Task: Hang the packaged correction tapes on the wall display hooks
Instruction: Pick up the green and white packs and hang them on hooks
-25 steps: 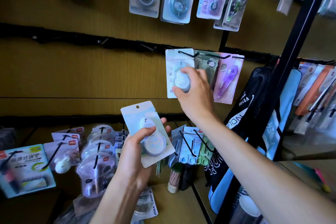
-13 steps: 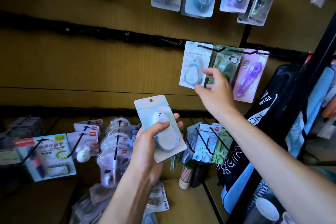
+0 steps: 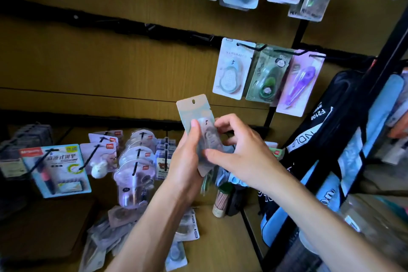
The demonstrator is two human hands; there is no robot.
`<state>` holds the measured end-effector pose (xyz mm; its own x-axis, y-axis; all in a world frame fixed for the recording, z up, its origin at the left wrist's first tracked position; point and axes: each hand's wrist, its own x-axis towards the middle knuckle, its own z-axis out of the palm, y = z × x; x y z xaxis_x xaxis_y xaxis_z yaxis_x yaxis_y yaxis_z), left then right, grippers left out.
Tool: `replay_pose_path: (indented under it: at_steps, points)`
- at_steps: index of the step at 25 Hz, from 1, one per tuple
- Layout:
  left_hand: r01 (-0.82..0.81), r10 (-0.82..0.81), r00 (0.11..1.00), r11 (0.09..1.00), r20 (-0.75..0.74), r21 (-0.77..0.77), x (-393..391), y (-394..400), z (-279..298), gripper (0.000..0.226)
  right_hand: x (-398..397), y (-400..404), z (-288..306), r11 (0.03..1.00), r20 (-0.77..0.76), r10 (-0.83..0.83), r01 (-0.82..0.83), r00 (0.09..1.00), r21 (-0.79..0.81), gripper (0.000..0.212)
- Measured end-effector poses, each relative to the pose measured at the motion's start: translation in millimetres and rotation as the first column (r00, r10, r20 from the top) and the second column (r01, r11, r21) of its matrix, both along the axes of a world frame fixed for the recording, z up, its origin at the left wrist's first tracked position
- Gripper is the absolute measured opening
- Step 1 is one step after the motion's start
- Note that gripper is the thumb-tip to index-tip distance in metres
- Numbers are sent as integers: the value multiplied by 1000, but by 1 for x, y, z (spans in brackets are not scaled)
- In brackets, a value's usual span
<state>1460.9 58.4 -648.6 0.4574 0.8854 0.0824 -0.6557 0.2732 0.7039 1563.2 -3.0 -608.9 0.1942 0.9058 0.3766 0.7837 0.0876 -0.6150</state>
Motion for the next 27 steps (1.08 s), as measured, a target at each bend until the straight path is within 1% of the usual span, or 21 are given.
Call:
replay_pose_path:
  at_steps: [2,4,6,8,10,12,14,16,18,27]
  points:
    - [26,-26,1000,1000,1,-2,1,-2,0,62,0,-5,-1,1000,-23,-15,15,1000,22,49]
    - [79,-79,997,997,-6,8,0,-5,-1,64,-2,-8,-4,1000,-29,-11,11,1000,9,53]
    - [125,-124,992,991,-32,40,0,-8,1,63,-2,-11,-6,999,-46,-25,27,999,34,55]
    - [138,-131,989,984,-67,116,0,-8,2,63,-1,-12,-6,991,-83,-73,82,994,104,59]
    - [123,-108,990,975,-93,183,-2,-5,2,65,3,-13,0,962,-170,-131,167,977,215,64]
    - [98,-75,989,978,-125,184,-5,-1,-1,66,11,-13,14,907,-250,-176,255,952,335,66]
    - [86,-59,987,979,-152,184,-7,3,-6,67,22,-9,33,851,-270,-222,321,937,414,67]
    - [84,-52,984,978,-169,192,-7,3,-7,66,31,-3,50,833,-255,-266,355,930,424,67]
    - [79,-45,983,978,-176,194,-6,3,-6,65,33,3,56,840,-214,-300,364,930,403,66]
    - [72,-40,983,981,-179,178,-9,5,-7,66,31,-3,46,852,-114,-364,380,924,359,64]
